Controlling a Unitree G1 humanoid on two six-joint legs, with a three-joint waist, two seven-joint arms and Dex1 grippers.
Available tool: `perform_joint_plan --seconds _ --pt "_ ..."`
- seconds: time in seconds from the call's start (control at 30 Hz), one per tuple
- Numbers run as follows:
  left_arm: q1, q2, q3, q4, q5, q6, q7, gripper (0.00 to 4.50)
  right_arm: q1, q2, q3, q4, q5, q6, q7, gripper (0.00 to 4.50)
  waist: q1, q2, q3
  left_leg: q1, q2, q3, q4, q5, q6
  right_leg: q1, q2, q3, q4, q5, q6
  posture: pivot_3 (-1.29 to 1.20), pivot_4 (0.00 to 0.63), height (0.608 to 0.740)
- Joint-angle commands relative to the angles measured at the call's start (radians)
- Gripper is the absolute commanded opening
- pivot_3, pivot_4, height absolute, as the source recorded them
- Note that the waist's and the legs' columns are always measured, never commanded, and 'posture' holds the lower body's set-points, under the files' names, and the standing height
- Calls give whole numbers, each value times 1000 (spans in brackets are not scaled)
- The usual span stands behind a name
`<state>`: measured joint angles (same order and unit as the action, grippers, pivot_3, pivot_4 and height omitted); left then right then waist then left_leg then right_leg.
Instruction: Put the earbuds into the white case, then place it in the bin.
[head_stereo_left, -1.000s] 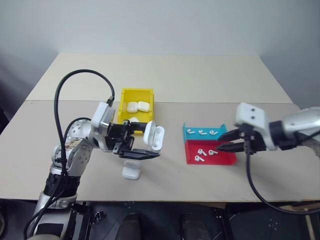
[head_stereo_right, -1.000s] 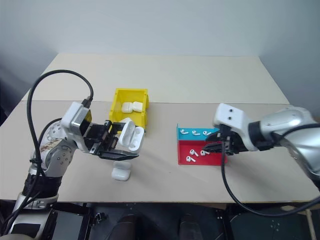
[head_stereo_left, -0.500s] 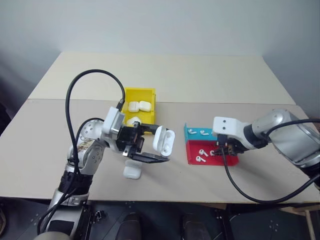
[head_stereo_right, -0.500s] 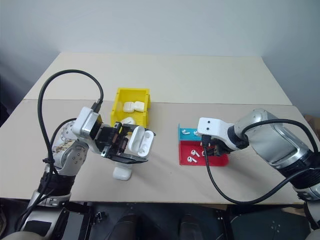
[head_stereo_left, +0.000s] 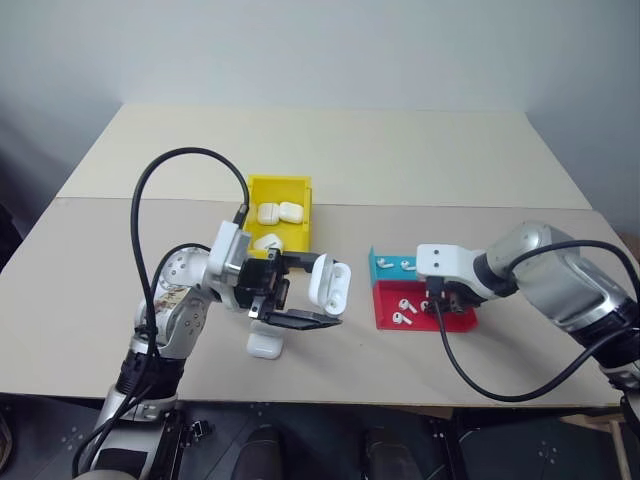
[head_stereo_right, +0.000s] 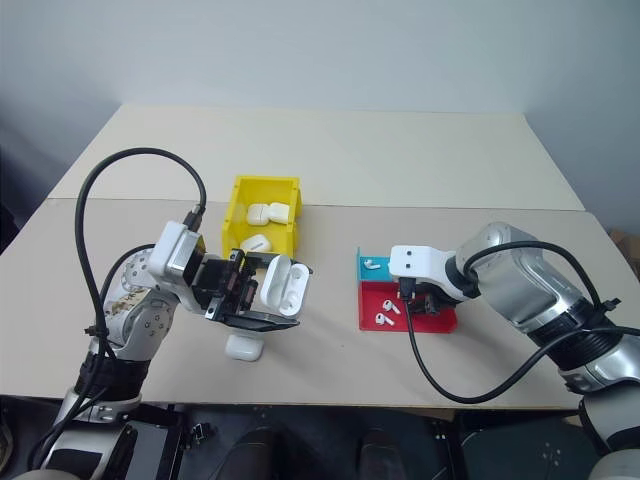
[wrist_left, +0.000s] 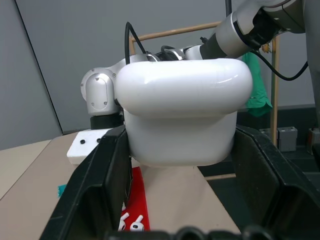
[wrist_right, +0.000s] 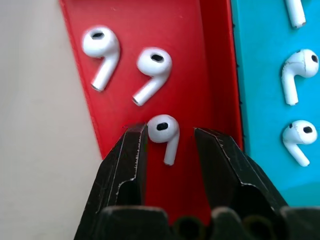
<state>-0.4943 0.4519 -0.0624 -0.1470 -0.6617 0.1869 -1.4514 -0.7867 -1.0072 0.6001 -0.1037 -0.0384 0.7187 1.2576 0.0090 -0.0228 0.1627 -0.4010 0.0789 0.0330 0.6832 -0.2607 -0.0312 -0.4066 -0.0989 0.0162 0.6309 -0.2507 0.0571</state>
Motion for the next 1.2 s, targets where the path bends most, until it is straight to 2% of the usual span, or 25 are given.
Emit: perform_joint_plan --seconds 0.03,0.53,0.63,0.7,0.87,1.0,1.1,1.2 --pt "6 13 10 -47 -7 -5 12 2782 -8 7 -23 -3 -30 -28 19 1874 0 0 0 0 0 0 0 0 0 0 0 0 0 0 0 0 150 740" --pt "19 39 13 -70 -15 4 31 2782 36 36 -37 8 -82 -69 46 1874 0 0 0 0 0 0 0 0 0 0 0 0 0 0 0 0 150 740" --pt "23 40 12 -72 -14 5 36 2782 48 32 -43 -5 -83 -71 63 1256 0 0 0 1 0 0 0 0 0 0 0 0 0 0 0 0 150 740" --pt "24 38 12 -72 -18 8 40 2782 53 34 -53 -11 -85 -60 61 677 0 0 0 1 0 0 0 0 0 1 0 0 0 0 0 0 150 740" --pt "11 22 10 -61 -42 26 42 2782 60 32 -137 -40 -48 20 39 644 1 0 0 1 0 0 0 0 0 1 0 0 0 0 0 0 150 740" --pt "-11 15 12 -44 -56 48 36 2782 99 -2 -311 -133 59 143 31 644 4 0 0 0 0 0 0 0 0 1 0 0 0 0 0 0 150 740" --pt "-28 10 9 -35 -62 64 38 2782 152 21 -559 -265 228 309 20 644 5 0 0 0 0 0 0 0 0 1 0 -1 0 0 0 0 150 740" --pt "-44 8 7 -28 -63 80 45 2782 213 146 -861 -401 390 410 -45 644 6 0 0 1 0 -1 -1 0 0 2 0 -1 0 0 0 0 150 740"
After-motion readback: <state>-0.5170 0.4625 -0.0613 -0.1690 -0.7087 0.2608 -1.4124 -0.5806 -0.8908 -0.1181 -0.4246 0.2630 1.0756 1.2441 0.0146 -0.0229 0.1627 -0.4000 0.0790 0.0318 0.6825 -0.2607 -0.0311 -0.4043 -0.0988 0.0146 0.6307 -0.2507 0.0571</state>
